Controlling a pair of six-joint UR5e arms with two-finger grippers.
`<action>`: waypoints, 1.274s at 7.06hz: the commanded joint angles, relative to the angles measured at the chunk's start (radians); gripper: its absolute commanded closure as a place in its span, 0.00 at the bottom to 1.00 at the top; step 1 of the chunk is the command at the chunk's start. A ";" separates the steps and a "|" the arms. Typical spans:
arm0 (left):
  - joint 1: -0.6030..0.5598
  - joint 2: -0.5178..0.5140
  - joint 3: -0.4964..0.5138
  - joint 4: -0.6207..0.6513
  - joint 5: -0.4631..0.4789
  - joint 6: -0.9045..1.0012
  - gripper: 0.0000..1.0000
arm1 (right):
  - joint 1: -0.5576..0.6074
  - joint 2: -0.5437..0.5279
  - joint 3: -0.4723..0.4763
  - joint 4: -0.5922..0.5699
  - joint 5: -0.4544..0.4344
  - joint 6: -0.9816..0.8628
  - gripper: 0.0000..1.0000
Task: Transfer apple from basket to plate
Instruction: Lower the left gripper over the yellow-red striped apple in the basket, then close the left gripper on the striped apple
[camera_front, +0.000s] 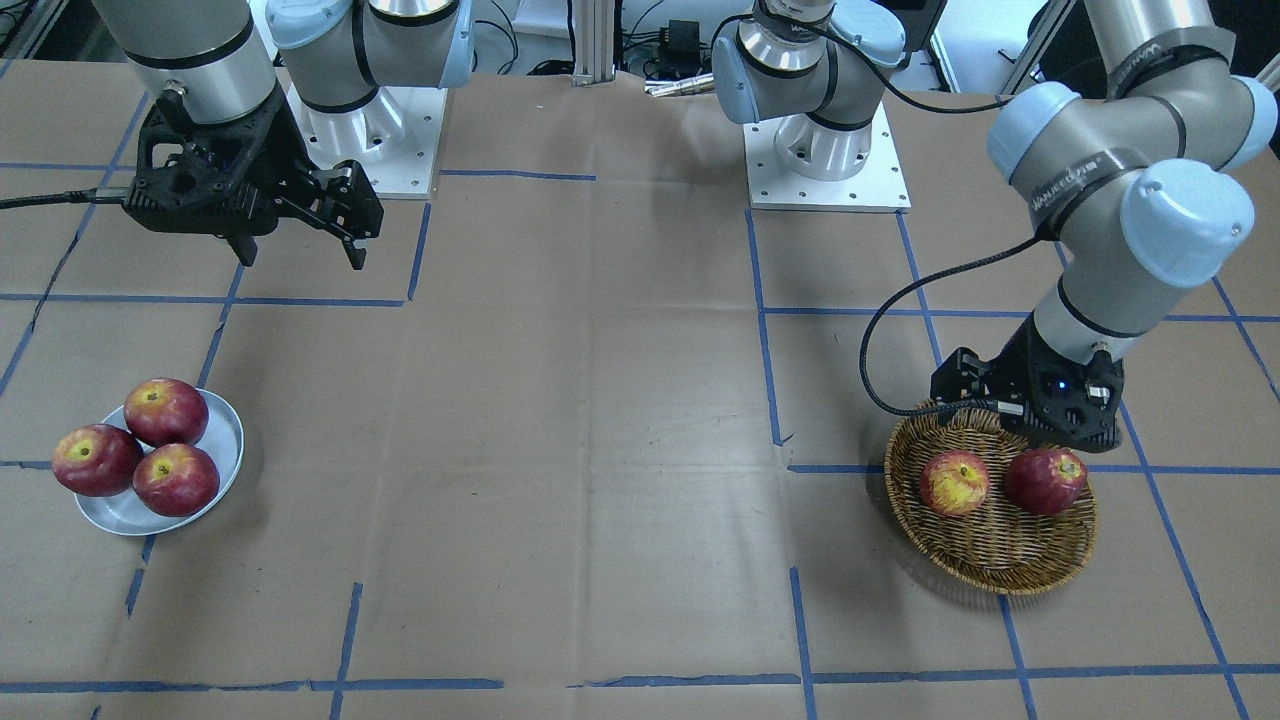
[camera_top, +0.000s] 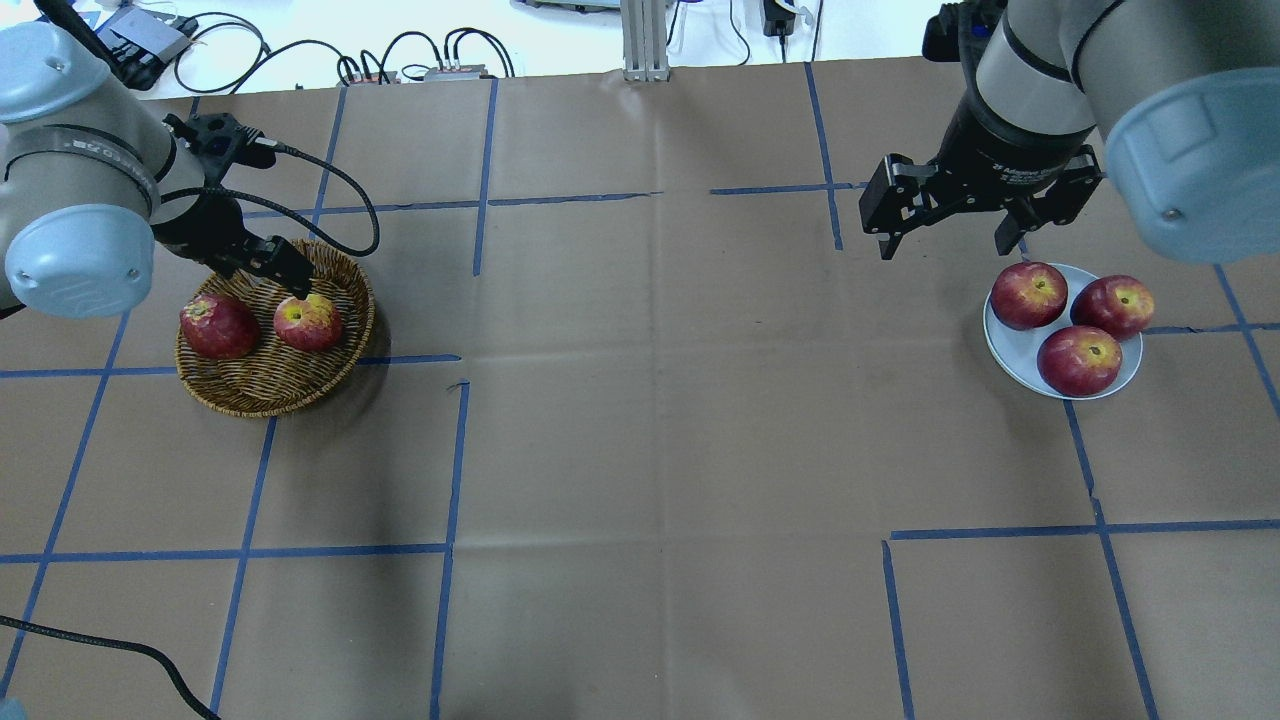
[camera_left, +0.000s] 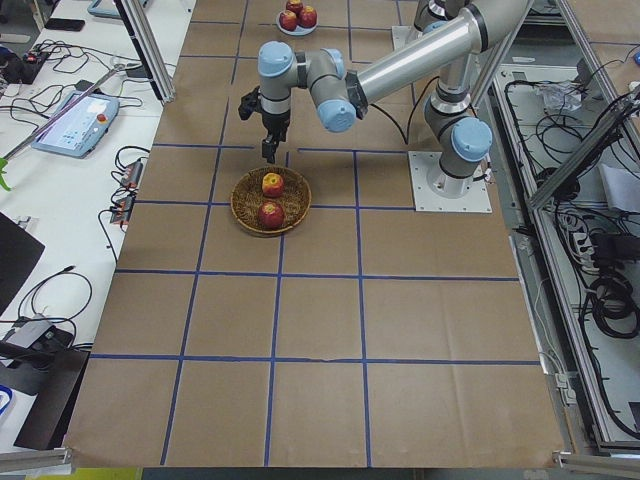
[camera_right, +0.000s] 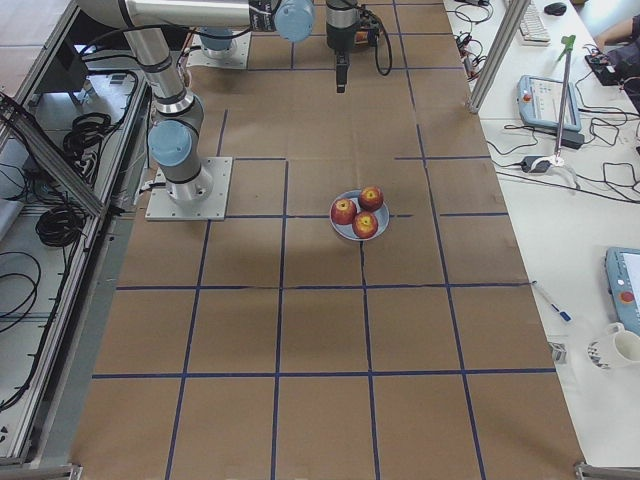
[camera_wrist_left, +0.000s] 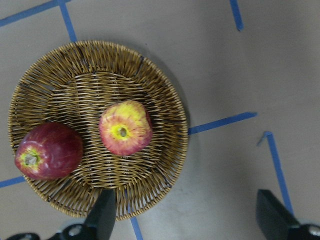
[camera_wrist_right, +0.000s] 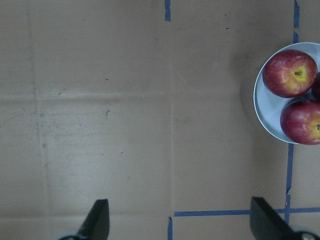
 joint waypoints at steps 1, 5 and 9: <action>0.015 -0.107 0.001 0.100 0.002 0.020 0.01 | 0.000 0.000 0.000 0.000 0.001 -0.001 0.00; 0.020 -0.170 -0.001 0.107 0.001 -0.010 0.01 | 0.000 0.000 0.000 0.000 0.001 0.000 0.00; 0.019 -0.213 -0.028 0.137 0.002 -0.038 0.09 | 0.000 0.000 0.000 -0.001 0.001 0.000 0.00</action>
